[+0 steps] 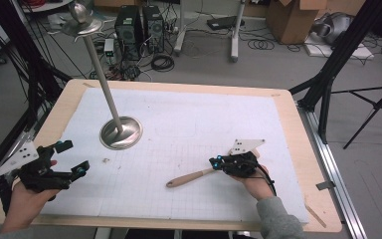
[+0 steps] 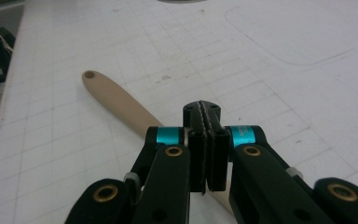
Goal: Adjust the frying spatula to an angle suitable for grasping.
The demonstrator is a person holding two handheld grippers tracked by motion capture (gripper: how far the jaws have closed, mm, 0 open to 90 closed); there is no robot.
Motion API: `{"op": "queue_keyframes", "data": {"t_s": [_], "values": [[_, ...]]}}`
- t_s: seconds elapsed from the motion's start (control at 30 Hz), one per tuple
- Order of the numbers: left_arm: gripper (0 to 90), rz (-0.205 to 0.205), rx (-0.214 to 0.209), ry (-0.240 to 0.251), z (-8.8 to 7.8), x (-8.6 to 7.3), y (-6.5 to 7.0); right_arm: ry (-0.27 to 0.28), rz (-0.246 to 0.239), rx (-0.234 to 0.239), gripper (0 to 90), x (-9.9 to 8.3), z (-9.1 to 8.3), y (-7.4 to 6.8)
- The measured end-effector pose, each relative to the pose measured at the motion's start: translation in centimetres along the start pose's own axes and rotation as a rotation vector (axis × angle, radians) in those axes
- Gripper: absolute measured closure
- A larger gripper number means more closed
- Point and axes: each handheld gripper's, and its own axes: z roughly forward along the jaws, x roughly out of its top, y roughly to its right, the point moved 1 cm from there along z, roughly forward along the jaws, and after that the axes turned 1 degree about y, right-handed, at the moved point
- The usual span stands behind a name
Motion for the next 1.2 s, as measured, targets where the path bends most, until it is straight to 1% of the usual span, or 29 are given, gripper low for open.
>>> {"op": "queue_keyframes", "data": {"t_s": [0.1, 0.17, 0.27, 0.3, 0.37, 0.47, 0.5, 0.63, 0.77, 0.83, 0.93, 1.0, 1.13, 1.2], "values": [[1.9, -0.006, -0.005, -0.001, 0.0, -0.1, 0.0, -0.027, 0.005, -0.015, 89.8, -0.2, 0.3, 0.2], [1.9, -0.016, -0.018, 0.015, -0.1, 0.0, 0.0, -0.045, 0.016, -0.022, 89.7, -0.3, 0.4, 0.4], [1.9, -0.01, -0.018, 0.025, -0.2, 0.2, 0.1, -0.054, 0.009, -0.036, 89.8, -0.4, 0.5, 0.5], [1.9, -0.008, -0.022, 0.034, -0.3, 0.3, 0.1, -0.053, 0.012, -0.034, 89.7, -0.4, 0.5, 0.6], [1.9, -0.011, -0.018, 0.029, -0.4, 0.2, 0.1, -0.053, 0.016, -0.044, 89.7, -0.5, 0.5, 0.7], [1.9, -0.011, -0.015, 0.021, -0.4, 0.0, 0.1, -0.066, 0.022, -0.047, 89.7, -0.6, 0.6, 0.8], [1.9, -0.006, -0.012, 0.011, -0.5, -0.1, 0.0, -0.083, 0.016, -0.057, 89.8, -0.7, 0.8, 0.9], [1.9, -0.006, -0.009, 0.019, -0.7, 0.0, 0.1, -0.097, 0.019, -0.069, 89.7, -0.8, 1.1, 1.1], [1.9, -0.008, -0.004, 0.019, -0.9, -0.1, 0.1, -0.124, 0.014, -0.089, 89.7, -1.0, 1.4, 1.3], [1.9, -0.009, -0.003, 0.016, -1.0, -0.1, 0.1, -0.139, 0.022, -0.1, 89.7, -1.1, 1.5, 1.3], [1.9, -0.011, -0.003, 0.019, -1.0, -0.1, 0.0, -0.142, 0.04, -0.115, 89.7, -1.2, 1.7, 1.4], [1.9, -0.01, -0.003, 0.018, -1.0, -0.1, 0.0, -0.148, 0.038, -0.122, 89.8, -1.2, 1.7, 1.4], [1.9, -0.009, 0.0, 0.016, -1.0, -0.1, 0.1, -0.165, 0.009, -0.143, 90.0, -1.1, 1.9, 1.2], [1.9, -0.009, 0.0, 0.01, -0.9, -0.2, 0.0, -0.167, 0.008, -0.151, 90.0, -1.1, 2.0, 1.1]]}}
